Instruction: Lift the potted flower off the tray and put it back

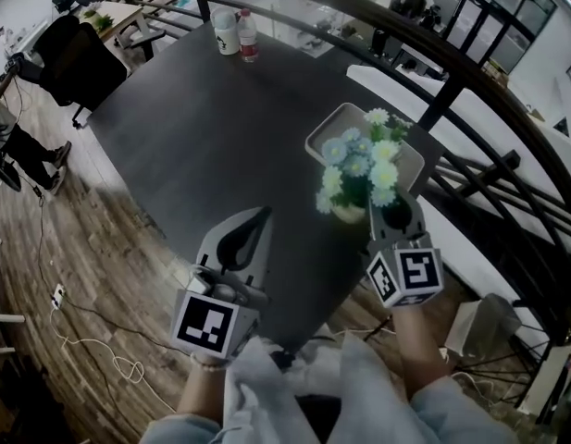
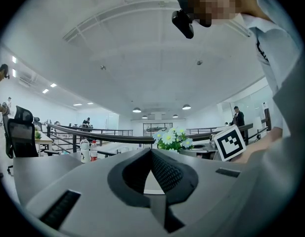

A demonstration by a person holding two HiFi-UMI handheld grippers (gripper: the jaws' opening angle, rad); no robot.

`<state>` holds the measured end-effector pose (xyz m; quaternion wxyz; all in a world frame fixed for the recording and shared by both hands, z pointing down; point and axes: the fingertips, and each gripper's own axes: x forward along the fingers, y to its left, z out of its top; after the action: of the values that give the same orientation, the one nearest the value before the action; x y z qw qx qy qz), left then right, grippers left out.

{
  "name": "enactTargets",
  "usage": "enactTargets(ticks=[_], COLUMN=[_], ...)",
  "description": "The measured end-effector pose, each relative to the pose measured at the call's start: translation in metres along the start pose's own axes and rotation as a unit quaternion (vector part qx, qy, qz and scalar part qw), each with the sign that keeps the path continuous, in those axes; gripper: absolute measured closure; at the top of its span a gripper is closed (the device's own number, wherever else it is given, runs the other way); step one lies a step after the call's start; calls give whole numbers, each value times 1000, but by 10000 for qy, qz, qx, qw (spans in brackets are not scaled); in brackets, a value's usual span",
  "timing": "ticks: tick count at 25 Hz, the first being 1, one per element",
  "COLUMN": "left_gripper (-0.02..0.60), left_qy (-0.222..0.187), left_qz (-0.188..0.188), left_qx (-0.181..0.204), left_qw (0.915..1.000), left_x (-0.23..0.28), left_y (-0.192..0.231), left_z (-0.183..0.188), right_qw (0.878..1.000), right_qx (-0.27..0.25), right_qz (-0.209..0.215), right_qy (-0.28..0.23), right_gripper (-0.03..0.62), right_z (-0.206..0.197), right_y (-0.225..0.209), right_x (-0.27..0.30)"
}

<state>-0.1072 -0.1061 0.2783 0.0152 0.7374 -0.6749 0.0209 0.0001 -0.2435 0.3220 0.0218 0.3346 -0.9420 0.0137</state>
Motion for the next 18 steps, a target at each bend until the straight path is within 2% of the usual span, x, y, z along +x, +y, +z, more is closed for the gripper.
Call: enactTargets(ticks=[11,18], left_gripper=[583,583], left_qy=[-202,-123], left_qz=[-76,-157], left_qx=[69,92], left_qw=[9997,9998], left_x=[-22,-31], left_y=[1,-2], left_z=[11,11], right_qw=[9998,9992], right_qx=[-47,-66], right_qz=[-48,-195], right_qy=[-174,-340], right_gripper=[553,553], right_z=[23,36], right_y=[31,38], right_x=[-40,-59])
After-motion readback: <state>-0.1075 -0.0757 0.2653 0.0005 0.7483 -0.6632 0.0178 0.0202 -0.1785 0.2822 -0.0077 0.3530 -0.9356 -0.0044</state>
